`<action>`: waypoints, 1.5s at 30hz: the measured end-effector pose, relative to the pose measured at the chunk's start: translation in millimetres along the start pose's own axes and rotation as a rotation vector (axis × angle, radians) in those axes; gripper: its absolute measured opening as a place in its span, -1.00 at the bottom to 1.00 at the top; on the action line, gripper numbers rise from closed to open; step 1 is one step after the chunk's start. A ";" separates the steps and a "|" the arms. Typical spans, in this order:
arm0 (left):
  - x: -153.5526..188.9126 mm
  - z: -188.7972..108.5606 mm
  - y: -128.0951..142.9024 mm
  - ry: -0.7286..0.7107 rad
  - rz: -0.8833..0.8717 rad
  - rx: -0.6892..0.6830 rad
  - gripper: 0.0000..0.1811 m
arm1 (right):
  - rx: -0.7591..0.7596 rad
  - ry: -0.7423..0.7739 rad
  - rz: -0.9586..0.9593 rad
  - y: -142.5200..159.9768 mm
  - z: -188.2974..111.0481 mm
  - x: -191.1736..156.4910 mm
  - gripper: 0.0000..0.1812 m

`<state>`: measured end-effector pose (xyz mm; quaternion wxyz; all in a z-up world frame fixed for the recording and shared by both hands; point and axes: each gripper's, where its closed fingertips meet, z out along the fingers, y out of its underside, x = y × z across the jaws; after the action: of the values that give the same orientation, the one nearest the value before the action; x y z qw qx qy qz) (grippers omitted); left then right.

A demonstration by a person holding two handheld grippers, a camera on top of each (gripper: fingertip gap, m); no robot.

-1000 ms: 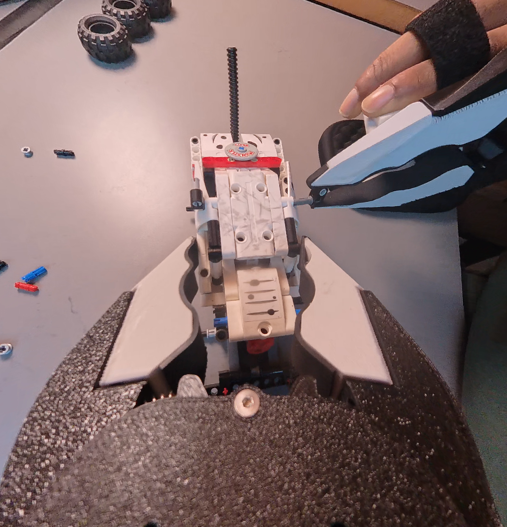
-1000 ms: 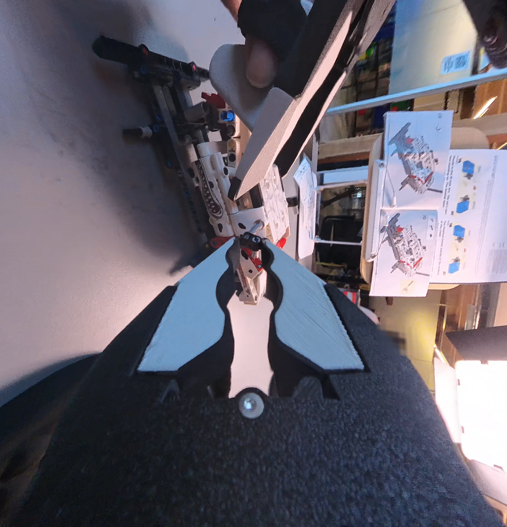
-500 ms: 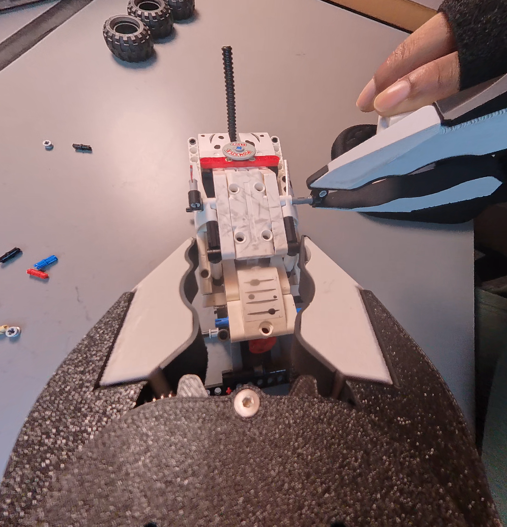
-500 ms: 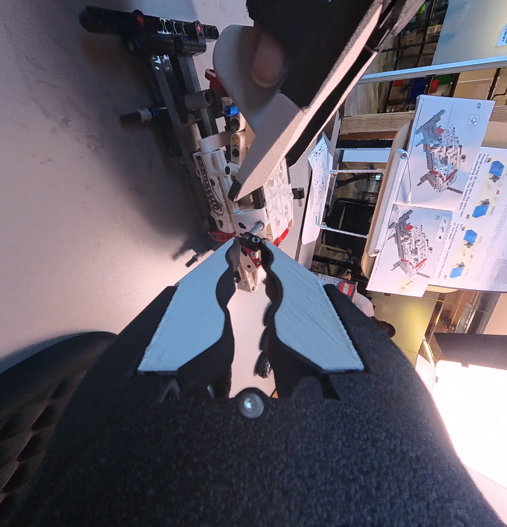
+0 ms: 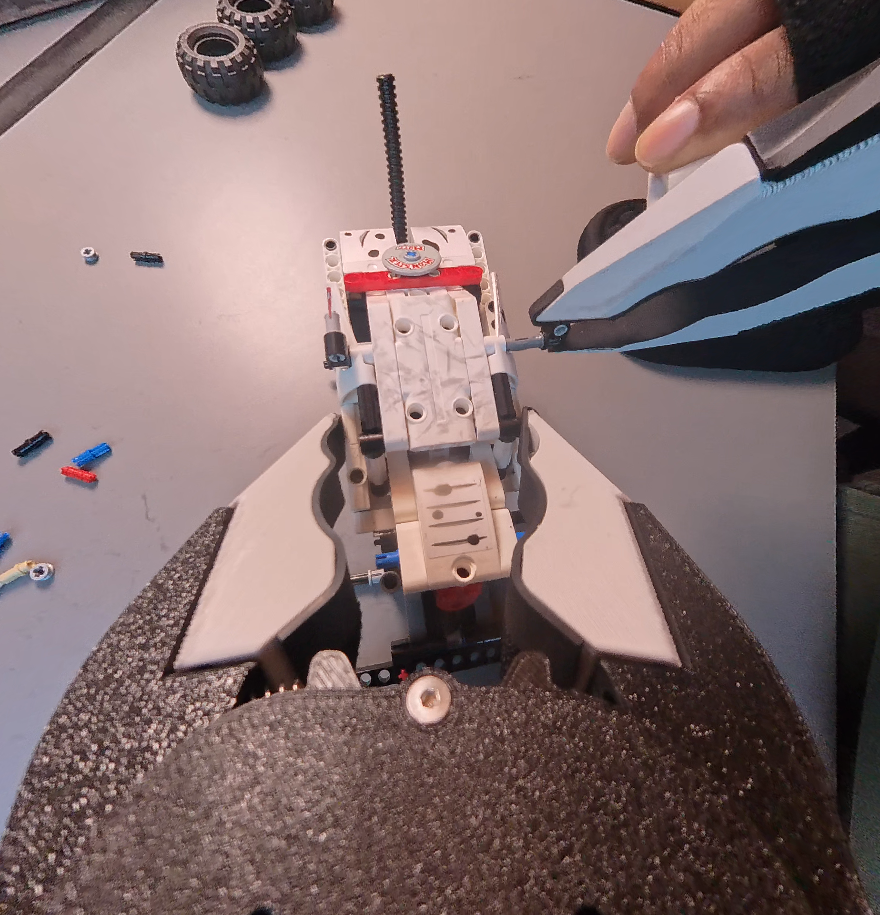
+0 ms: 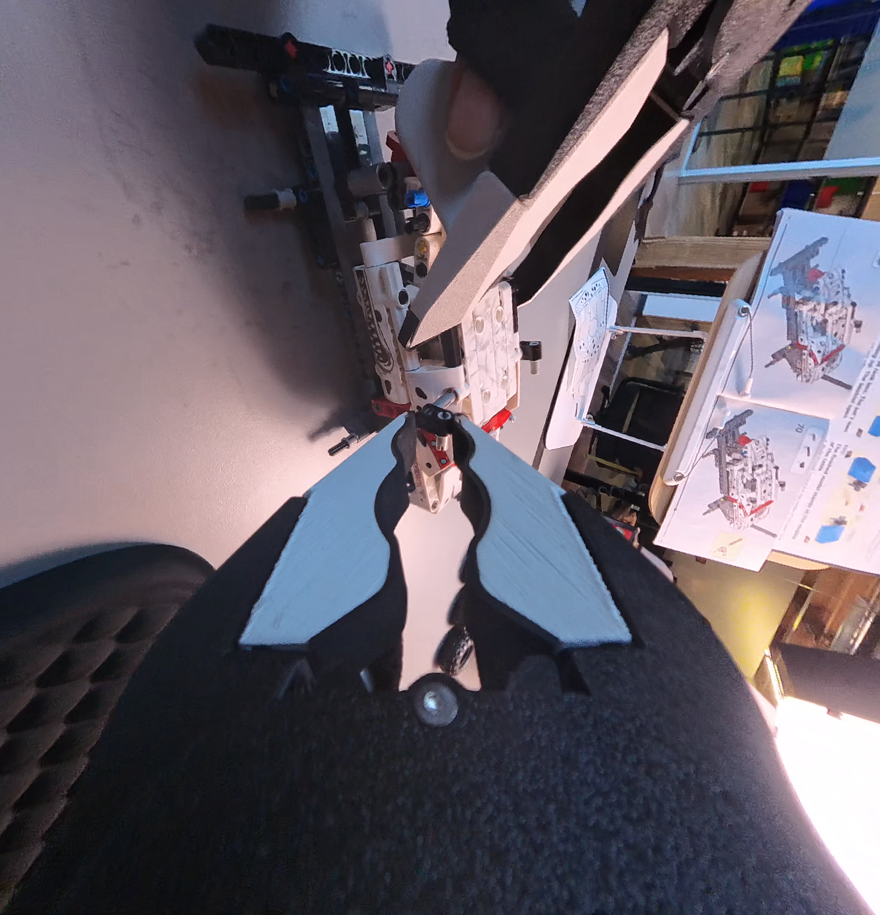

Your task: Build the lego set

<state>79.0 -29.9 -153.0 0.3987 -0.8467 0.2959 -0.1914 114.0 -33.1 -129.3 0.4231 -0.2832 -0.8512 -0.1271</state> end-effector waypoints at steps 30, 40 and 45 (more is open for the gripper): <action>1.3 -1.5 1.9 0.023 0.021 0.002 -0.23 | 0.246 -0.022 -0.119 -18.9 10.7 -3.1 -0.86; 2.5 -14.3 -7.8 0.087 0.080 0.092 -0.23 | 0.413 -0.031 0.184 -15.5 -8.7 2.7 -0.87; 33.6 -50.3 -40.7 0.415 -0.050 0.286 -0.47 | 0.672 0.043 0.457 -36.1 -42.5 23.0 -0.87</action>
<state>90.3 -59.5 -87.3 0.4401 -0.7314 0.3204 -0.4108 109.2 -73.0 -84.3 0.5272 -0.3083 -0.7514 0.2497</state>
